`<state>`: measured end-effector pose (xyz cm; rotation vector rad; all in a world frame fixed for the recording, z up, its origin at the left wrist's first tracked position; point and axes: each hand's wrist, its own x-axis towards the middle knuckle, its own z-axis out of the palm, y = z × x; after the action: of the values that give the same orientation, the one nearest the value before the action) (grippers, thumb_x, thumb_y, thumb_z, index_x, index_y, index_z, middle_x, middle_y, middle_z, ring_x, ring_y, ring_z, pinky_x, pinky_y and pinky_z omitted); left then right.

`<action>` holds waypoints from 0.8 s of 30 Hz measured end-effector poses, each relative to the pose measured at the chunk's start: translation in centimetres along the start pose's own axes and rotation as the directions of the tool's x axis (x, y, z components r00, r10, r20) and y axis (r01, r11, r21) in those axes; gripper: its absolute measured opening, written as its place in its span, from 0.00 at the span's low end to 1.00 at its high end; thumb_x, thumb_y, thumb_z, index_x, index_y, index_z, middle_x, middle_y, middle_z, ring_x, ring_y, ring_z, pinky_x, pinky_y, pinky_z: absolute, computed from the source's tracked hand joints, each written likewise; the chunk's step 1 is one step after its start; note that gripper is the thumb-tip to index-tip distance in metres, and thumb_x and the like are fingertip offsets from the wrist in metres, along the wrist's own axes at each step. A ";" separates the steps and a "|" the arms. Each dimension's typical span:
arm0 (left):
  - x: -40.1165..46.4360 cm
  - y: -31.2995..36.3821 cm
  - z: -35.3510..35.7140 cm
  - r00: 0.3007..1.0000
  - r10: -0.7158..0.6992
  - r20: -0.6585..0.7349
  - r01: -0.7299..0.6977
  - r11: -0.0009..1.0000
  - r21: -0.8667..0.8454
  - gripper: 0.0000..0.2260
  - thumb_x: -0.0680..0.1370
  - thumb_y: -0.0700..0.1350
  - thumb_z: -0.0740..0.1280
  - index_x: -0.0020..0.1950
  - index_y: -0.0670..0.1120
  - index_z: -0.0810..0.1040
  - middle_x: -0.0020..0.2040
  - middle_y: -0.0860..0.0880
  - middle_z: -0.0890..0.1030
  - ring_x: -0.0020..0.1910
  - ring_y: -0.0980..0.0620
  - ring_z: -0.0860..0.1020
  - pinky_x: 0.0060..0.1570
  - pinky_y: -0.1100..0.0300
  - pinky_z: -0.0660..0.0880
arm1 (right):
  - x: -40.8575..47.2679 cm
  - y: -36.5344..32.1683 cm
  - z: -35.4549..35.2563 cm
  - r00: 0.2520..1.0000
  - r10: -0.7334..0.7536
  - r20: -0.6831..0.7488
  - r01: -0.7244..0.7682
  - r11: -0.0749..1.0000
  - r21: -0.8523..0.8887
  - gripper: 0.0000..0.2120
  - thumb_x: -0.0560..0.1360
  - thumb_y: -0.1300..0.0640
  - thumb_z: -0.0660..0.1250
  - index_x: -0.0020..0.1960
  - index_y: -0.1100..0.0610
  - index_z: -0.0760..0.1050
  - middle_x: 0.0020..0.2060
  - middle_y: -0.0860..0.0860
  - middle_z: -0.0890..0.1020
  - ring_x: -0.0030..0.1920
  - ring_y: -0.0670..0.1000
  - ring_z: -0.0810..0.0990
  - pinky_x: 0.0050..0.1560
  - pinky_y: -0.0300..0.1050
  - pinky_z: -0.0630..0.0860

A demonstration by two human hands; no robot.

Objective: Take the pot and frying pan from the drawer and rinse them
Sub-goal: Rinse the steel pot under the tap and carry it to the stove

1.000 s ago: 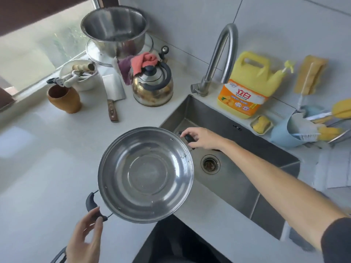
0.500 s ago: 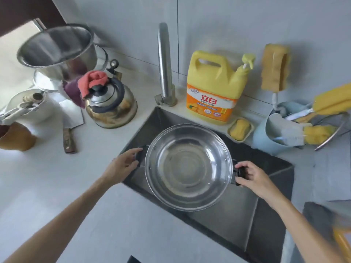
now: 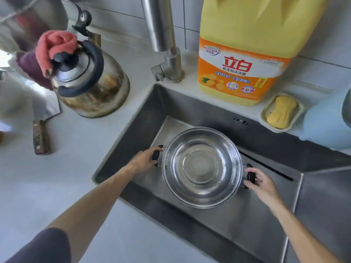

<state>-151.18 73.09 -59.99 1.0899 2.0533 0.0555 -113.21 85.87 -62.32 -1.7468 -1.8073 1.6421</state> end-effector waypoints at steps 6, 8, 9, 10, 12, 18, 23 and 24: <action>-1.3 3.6 -4.2 0.976 0.117 -0.183 -0.087 0.983 0.163 0.20 0.77 0.55 0.63 0.69 0.58 0.65 0.54 0.51 0.82 0.51 0.49 0.81 0.50 0.52 0.77 | 0.1 -0.3 0.2 1.000 0.024 0.017 -0.024 0.999 -0.023 0.16 0.71 0.69 0.69 0.47 0.48 0.75 0.48 0.53 0.82 0.44 0.48 0.81 0.36 0.24 0.72; -2.3 6.6 -7.7 0.842 0.148 -0.519 -0.203 0.978 -0.050 0.19 0.76 0.57 0.65 0.65 0.56 0.69 0.43 0.56 0.81 0.43 0.55 0.80 0.45 0.56 0.78 | 0.0 -0.5 0.2 0.999 0.030 0.019 -0.029 0.999 -0.033 0.17 0.70 0.71 0.69 0.47 0.49 0.76 0.49 0.54 0.82 0.42 0.49 0.81 0.35 0.25 0.73; -2.5 8.0 -9.5 0.759 0.106 -0.642 -0.271 0.948 -0.165 0.19 0.75 0.57 0.66 0.63 0.56 0.70 0.38 0.57 0.79 0.38 0.57 0.79 0.41 0.59 0.77 | 0.1 -0.4 0.2 0.999 0.031 0.019 -0.031 0.999 -0.036 0.19 0.70 0.71 0.69 0.45 0.45 0.76 0.48 0.53 0.82 0.41 0.50 0.81 0.36 0.28 0.75; -2.3 9.1 -11.2 0.704 0.053 -0.709 -0.311 0.919 -0.241 0.19 0.74 0.58 0.67 0.62 0.55 0.71 0.36 0.57 0.77 0.35 0.59 0.77 0.39 0.61 0.75 | 0.2 -0.4 0.1 0.999 0.040 0.020 -0.039 0.998 -0.046 0.22 0.70 0.71 0.70 0.43 0.42 0.76 0.48 0.52 0.82 0.41 0.50 0.82 0.37 0.30 0.77; -1.3 10.7 -13.8 0.685 0.002 -0.729 -0.306 0.908 -0.285 0.19 0.72 0.61 0.67 0.60 0.56 0.73 0.35 0.57 0.76 0.35 0.61 0.77 0.39 0.62 0.74 | 0.3 -0.3 0.1 0.999 0.036 0.022 -0.035 0.998 -0.055 0.23 0.70 0.70 0.70 0.42 0.40 0.76 0.46 0.52 0.82 0.42 0.51 0.83 0.38 0.32 0.78; 1.7 11.6 -15.7 0.680 0.106 -0.726 -0.293 0.946 -0.136 0.11 0.73 0.58 0.66 0.50 0.56 0.81 0.38 0.57 0.80 0.40 0.56 0.79 0.45 0.57 0.78 | 0.5 -0.5 0.4 0.999 0.026 0.018 -0.026 1.000 -0.018 0.16 0.70 0.71 0.69 0.47 0.51 0.75 0.46 0.56 0.81 0.40 0.49 0.81 0.35 0.23 0.72; 1.9 9.7 -14.7 0.701 -0.001 -0.713 -0.309 0.901 -0.305 0.12 0.77 0.54 0.63 0.56 0.54 0.81 0.40 0.56 0.79 0.35 0.64 0.75 0.43 0.62 0.75 | 0.5 -0.5 0.3 0.999 0.033 0.034 -0.032 0.999 -0.023 0.16 0.71 0.69 0.70 0.47 0.49 0.74 0.47 0.53 0.81 0.39 0.47 0.81 0.36 0.27 0.73; 1.7 9.2 -14.1 0.717 -0.029 -0.696 -0.305 0.885 -0.351 0.15 0.77 0.56 0.63 0.60 0.52 0.79 0.42 0.56 0.80 0.35 0.64 0.75 0.41 0.64 0.75 | 0.5 -0.5 0.2 0.999 0.036 0.039 -0.034 0.999 -0.033 0.16 0.71 0.68 0.70 0.47 0.48 0.74 0.48 0.53 0.81 0.40 0.48 0.81 0.36 0.28 0.74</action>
<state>-154.78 84.39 -47.89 1.0051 2.3970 1.1243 -113.89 86.26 -62.30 -1.7812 -1.8407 1.6817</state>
